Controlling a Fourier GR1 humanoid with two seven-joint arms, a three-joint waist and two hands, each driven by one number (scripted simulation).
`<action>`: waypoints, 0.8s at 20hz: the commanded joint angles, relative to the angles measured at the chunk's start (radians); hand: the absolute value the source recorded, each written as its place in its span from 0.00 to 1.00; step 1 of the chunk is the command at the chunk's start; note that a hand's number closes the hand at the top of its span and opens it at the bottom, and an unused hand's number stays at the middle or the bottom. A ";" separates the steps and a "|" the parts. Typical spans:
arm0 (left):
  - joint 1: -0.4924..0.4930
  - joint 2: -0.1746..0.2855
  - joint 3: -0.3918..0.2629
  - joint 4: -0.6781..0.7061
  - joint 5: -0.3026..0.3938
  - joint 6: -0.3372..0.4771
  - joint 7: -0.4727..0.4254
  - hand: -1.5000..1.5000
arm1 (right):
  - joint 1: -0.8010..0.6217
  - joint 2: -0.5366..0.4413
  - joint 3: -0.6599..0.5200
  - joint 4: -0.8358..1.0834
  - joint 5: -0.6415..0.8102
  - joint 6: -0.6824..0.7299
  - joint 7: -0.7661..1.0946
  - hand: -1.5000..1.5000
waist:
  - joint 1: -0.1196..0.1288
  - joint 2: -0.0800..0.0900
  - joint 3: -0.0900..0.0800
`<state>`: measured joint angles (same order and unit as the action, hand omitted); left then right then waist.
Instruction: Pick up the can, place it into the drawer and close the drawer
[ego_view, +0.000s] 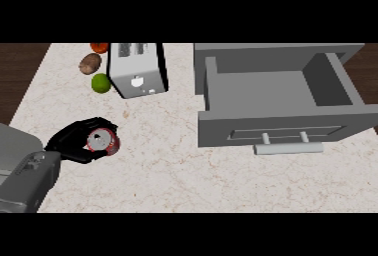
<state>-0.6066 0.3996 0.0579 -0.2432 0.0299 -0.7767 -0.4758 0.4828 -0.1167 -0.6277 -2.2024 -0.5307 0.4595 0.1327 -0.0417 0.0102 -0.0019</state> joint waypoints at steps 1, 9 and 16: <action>-0.031 -0.041 -0.006 0.009 0.011 -0.192 -0.037 1.00 | -0.041 -0.019 -0.001 0.045 -0.019 -0.010 0.018 0.00 | 0.007 0.003 -0.002; -0.008 -0.062 0.004 -0.079 0.059 -0.277 -0.036 1.00 | 0.028 0.012 -0.035 -0.028 -0.049 0.000 0.036 0.00 | 0.014 -0.008 0.000; 0.058 -0.211 0.253 -0.112 0.258 0.399 -0.080 1.00 | 0.063 0.038 -0.055 -0.025 -0.029 0.003 0.025 0.00 | 0.058 -0.026 0.004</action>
<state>-0.5699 0.2440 0.2167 -0.3313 0.2102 -0.5602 -0.4832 0.5155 -0.0834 -0.6657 -2.2257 -0.5522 0.4539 0.1543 0.0033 -0.0068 0.0003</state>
